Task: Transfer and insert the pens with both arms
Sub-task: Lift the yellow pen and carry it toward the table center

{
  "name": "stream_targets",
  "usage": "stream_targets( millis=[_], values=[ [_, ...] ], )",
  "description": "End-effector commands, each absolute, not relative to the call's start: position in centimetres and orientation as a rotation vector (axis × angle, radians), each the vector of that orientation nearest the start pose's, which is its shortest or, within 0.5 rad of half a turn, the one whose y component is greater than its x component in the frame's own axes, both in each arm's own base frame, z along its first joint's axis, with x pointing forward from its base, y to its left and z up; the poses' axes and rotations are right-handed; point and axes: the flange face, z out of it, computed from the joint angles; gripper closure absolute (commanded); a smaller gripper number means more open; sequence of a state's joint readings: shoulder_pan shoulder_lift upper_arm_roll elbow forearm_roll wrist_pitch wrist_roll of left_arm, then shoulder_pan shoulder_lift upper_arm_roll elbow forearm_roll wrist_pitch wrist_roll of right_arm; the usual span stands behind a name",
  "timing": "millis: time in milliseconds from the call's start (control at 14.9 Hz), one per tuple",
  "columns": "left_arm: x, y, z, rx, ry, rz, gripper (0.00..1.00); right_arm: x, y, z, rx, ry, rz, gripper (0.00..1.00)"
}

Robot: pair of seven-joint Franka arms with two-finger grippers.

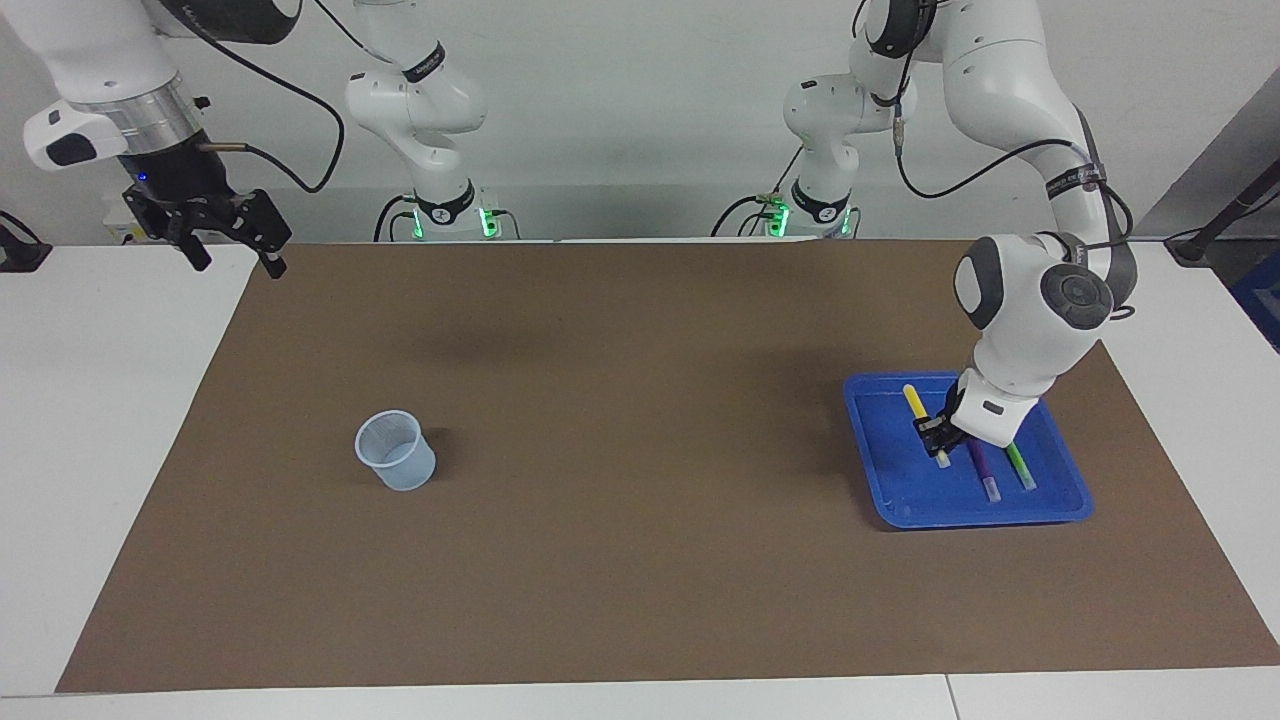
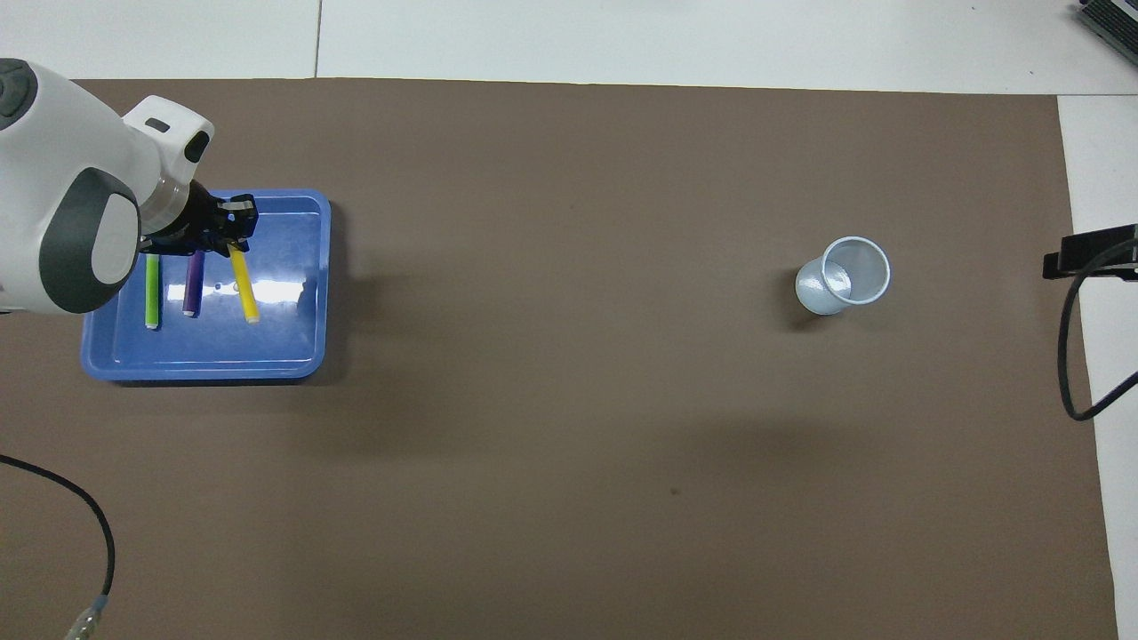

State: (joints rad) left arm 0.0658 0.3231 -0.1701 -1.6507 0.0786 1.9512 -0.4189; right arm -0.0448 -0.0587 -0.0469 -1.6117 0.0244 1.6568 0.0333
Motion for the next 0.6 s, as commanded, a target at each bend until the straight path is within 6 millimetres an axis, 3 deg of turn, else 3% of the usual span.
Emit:
stream_targets(
  millis=[0, 336, 537],
  values=[
    [63.3, -6.4, 46.6, -3.059, -0.564, 0.069, 1.00, 54.0, -4.9, 64.9, -3.093, 0.121, -0.185, 0.01],
    [61.6, -8.1, 52.0, -2.994, -0.799, 0.131, 1.00, 54.0, -6.0, 65.0, -3.106, -0.120, -0.197, 0.01],
    [59.6, -8.1, 55.7, -2.960, -0.954, 0.118, 1.00, 53.5, -5.4, 64.8, -3.107, -0.309, -0.142, 0.01]
  ],
)
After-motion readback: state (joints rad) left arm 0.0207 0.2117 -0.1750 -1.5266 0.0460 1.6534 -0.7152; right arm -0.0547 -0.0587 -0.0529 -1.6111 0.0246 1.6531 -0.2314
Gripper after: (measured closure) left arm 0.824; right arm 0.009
